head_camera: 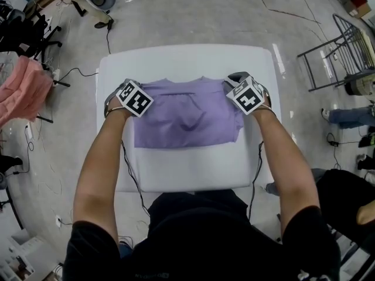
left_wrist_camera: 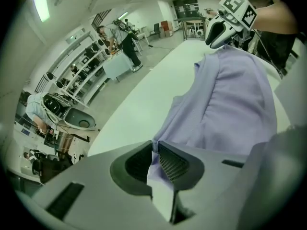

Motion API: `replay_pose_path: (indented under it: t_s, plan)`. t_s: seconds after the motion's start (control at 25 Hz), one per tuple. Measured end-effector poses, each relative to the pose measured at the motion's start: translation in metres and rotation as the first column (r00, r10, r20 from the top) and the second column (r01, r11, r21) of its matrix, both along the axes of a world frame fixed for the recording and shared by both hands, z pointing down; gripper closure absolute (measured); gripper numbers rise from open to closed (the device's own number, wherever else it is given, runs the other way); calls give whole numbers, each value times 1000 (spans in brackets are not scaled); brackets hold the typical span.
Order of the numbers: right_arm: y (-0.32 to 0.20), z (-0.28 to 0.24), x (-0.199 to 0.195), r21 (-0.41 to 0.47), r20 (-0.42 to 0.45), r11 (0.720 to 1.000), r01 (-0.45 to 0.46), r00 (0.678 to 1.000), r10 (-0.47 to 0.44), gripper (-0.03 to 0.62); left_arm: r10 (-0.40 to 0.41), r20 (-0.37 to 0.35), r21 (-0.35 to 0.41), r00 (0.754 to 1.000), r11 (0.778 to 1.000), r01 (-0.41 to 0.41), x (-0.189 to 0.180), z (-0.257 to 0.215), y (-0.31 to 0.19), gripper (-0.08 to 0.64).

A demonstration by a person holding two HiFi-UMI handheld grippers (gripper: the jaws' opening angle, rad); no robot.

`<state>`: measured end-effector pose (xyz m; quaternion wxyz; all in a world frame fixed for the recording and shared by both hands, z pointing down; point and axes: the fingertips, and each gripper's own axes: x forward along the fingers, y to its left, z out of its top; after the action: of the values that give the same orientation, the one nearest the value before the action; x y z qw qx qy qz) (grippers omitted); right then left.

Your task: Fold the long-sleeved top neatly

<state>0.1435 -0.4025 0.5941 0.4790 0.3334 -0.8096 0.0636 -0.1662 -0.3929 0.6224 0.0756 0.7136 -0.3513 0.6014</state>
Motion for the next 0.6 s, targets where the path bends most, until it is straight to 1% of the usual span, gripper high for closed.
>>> replay_pose_path:
  t_s: [0.12,0.2,0.36,0.44,0.48,0.6]
  plan:
    - [13,-15,3,34,-11,999,-30,999,31,509,24,-18,35,1000,999,-24,-4,-15,8,529]
    - [26,-26,2,42,-5,997,-58,998,58,532,26,-37,55,999,998,-24,-11,-26,16,529]
    - [57,-60,-2,75,49,991,-108,993,104,588,-8,-90,120,996,993,19,-26,-54,32,529]
    - [77,-73,-4,91,85,986,-138,988,131,588,-39,-147,136,988,989,59,-31,-64,47,529]
    - [86,-78,-5,96,107,982,-160,983,150,589,-56,-189,136,980,987,82,-32,-68,55,531]
    - [112,-83,-9,104,171,965,-241,960,221,588,-84,-328,114,941,985,128,-34,-74,83,545]
